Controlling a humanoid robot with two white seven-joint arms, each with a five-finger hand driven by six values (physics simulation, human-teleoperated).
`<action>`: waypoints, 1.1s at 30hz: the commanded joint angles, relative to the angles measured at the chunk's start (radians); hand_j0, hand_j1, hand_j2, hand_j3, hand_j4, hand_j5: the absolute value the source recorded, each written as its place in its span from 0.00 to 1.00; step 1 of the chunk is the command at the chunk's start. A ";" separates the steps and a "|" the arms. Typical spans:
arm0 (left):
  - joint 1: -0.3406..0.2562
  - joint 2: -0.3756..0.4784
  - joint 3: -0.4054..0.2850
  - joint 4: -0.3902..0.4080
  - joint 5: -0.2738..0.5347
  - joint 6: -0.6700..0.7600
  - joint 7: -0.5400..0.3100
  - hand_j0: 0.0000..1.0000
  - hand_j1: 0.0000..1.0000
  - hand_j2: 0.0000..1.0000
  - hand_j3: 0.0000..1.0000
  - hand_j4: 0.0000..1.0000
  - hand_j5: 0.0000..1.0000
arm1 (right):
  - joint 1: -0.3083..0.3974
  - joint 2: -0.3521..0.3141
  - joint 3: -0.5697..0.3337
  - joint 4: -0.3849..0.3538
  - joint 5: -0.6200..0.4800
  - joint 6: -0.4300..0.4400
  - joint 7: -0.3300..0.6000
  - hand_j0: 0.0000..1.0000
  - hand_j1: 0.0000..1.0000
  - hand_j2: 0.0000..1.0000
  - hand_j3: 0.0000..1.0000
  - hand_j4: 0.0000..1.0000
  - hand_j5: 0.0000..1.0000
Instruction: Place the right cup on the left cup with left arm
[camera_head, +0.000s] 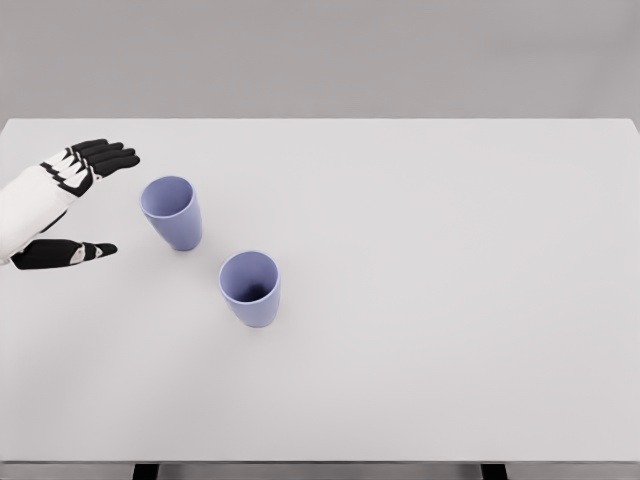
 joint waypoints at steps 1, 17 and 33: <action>0.000 0.001 0.000 -0.001 0.006 0.001 -0.003 1.00 1.00 1.00 1.00 1.00 1.00 | 0.000 0.000 0.000 0.000 0.000 0.000 0.000 1.00 1.00 1.00 1.00 1.00 1.00; 0.098 0.125 -0.037 -0.001 0.416 0.001 -0.172 1.00 1.00 1.00 1.00 1.00 1.00 | 0.000 0.000 0.000 0.000 0.000 0.000 0.000 1.00 1.00 1.00 1.00 1.00 1.00; 0.144 0.065 -0.261 -0.002 0.729 0.001 -0.281 1.00 1.00 1.00 1.00 1.00 1.00 | 0.000 0.000 0.000 0.000 0.000 0.000 0.000 1.00 1.00 1.00 1.00 1.00 1.00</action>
